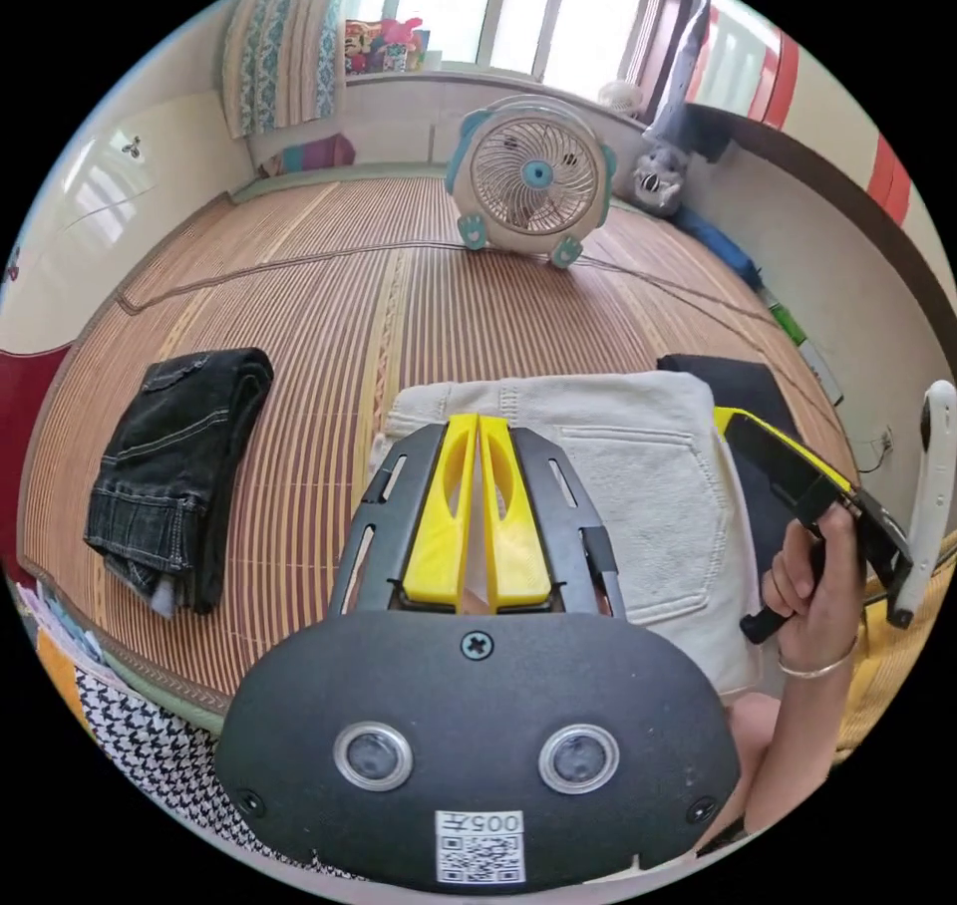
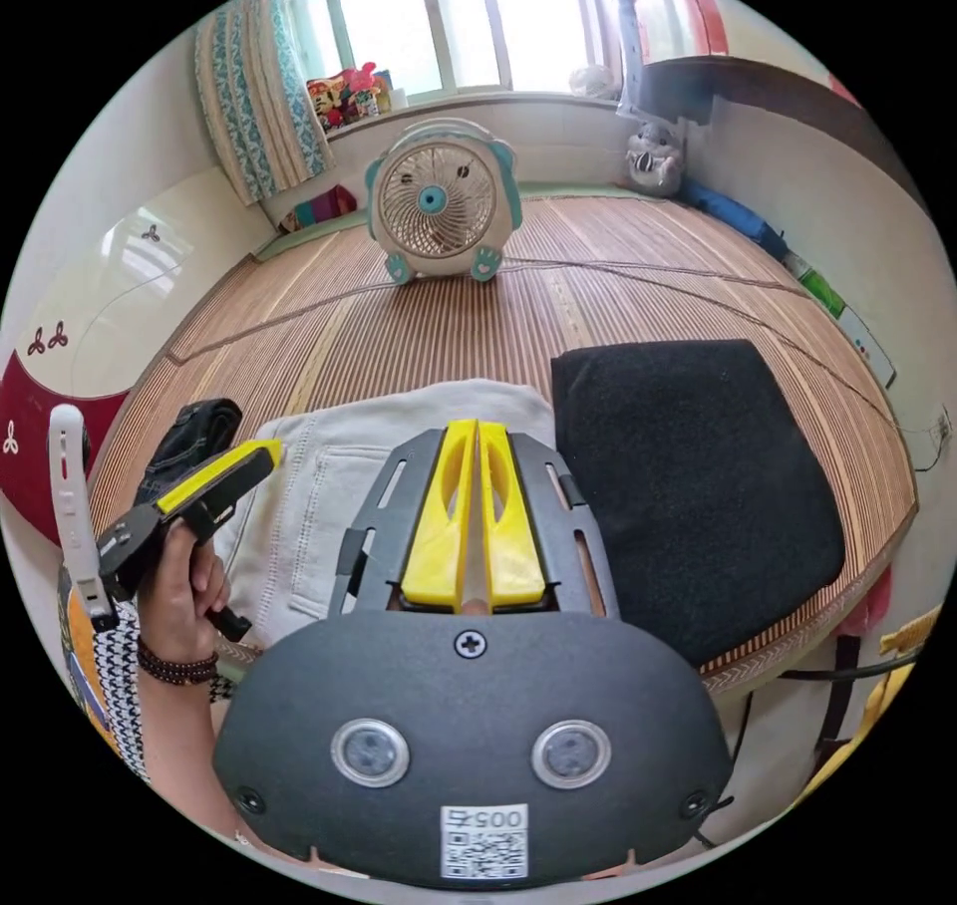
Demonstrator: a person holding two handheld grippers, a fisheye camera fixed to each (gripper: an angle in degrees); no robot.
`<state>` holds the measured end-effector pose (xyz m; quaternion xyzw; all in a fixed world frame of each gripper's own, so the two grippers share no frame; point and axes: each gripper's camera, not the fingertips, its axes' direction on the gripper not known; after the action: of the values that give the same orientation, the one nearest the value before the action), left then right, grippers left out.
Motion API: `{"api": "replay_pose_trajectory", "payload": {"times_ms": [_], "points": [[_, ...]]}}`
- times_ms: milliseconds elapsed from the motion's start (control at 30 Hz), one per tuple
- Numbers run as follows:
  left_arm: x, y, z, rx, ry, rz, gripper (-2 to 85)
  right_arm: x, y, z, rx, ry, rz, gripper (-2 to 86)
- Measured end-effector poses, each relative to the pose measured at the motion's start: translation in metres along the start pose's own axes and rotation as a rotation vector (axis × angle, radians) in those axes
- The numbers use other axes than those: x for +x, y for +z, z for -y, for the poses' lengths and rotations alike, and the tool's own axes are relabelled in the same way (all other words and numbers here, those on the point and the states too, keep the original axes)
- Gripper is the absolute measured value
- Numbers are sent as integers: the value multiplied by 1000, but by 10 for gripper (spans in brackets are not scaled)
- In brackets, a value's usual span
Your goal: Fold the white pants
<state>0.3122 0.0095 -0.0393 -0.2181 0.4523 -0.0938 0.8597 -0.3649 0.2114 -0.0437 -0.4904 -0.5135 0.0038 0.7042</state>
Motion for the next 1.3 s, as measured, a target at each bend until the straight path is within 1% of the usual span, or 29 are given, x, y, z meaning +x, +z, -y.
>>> {"api": "replay_pose_trajectory", "payload": {"times_ms": [33,100,233,400,500,667,733,800,967,1067,1167,1233,1300], "points": [[5,2,0,0,22,32,-6,0,3,0,-2,-10,-12,-9],[8,5,0,3,29,41,-6,3,5,-1,1,-10,5,-9],[5,9,-1,16,13,2,-6,21,12,-2,2,15,87,-9],[9,20,-1,18,29,5,-6,36,34,-2,-42,57,155,-9],[7,25,1,16,28,-10,-6,32,44,1,-68,39,114,-9],[6,33,8,-1,24,-18,-6,3,59,0,-54,-52,-75,-9],[7,35,11,0,30,-10,-6,1,63,1,-58,-57,-90,-9],[5,37,14,-1,24,-22,-6,5,65,3,-58,-44,-66,-9],[-2,37,19,9,12,-52,-6,25,67,8,-64,18,66,-9],[-12,28,23,12,19,-127,-6,22,65,10,-59,15,55,-9],[-22,8,17,-17,69,-203,-6,17,64,10,-55,19,38,-9],[-24,-16,-1,-16,121,-193,-6,16,65,12,-56,28,34,-9],[-21,-25,-15,-79,183,-135,-6,14,66,14,-61,34,29,-9]]}}
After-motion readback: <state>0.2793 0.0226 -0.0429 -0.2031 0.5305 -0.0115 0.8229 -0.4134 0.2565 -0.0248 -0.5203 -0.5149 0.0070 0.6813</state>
